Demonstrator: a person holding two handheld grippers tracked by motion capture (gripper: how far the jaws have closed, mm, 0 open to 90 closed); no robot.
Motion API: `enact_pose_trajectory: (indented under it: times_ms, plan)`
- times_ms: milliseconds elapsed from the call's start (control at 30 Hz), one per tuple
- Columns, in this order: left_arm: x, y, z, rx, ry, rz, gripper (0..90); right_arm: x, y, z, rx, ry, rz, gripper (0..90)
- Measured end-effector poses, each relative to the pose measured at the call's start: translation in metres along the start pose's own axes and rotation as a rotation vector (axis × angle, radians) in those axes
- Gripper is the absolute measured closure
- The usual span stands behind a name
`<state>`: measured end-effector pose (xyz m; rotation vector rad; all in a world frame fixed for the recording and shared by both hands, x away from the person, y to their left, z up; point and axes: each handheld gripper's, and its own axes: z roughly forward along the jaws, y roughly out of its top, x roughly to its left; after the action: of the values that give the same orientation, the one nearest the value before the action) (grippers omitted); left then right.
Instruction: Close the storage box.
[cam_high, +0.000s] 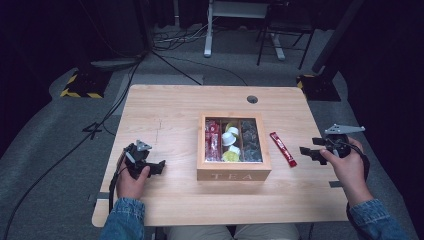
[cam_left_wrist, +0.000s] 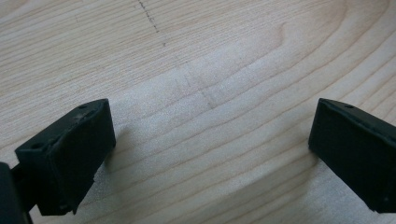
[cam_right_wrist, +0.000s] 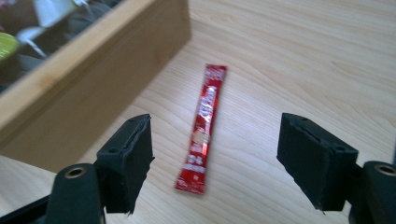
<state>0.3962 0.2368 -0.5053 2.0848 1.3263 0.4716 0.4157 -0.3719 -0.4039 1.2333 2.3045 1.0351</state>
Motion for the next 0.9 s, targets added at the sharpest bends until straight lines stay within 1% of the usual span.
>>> enact_pose_trajectory:
  times_ms: [233, 333, 400, 433, 500, 667, 800, 900]
  plan:
    - [0.000, 0.001, 0.001, 0.000, 0.001, 0.001, 0.3, -0.022, -0.020, 0.011, 0.009, -0.054, 0.024, 26.8]
    - [0.000, 0.001, 0.001, 0.000, 0.001, 0.001, 0.3, -0.030, -0.032, 0.022, 0.032, -0.105, -0.005, 26.8]
    - [0.000, 0.001, 0.001, 0.000, 0.001, 0.000, 0.4, -0.033, -0.038, 0.029, 0.036, -0.111, -0.001, 26.8]
    - [0.000, 0.001, 0.001, 0.000, 0.001, 0.001, 0.4, -0.035, -0.041, 0.032, 0.035, -0.110, 0.013, 26.8]
    - [0.000, 0.001, 0.001, 0.000, 0.001, 0.000, 0.4, -0.039, -0.047, 0.038, 0.039, -0.112, 0.025, 26.8]
    - [0.000, 0.001, 0.001, 0.000, 0.001, 0.001, 0.3, -0.042, -0.058, 0.049, 0.036, -0.119, 0.056, 26.8]
    - [0.000, 0.001, 0.001, 0.000, 0.001, 0.001, 0.3, -0.042, -0.064, 0.053, 0.032, -0.123, 0.070, 26.8]
    - [0.000, 0.001, 0.001, 0.000, 0.001, 0.001, 0.3, -0.040, -0.069, 0.056, 0.037, -0.142, 0.071, 26.3]
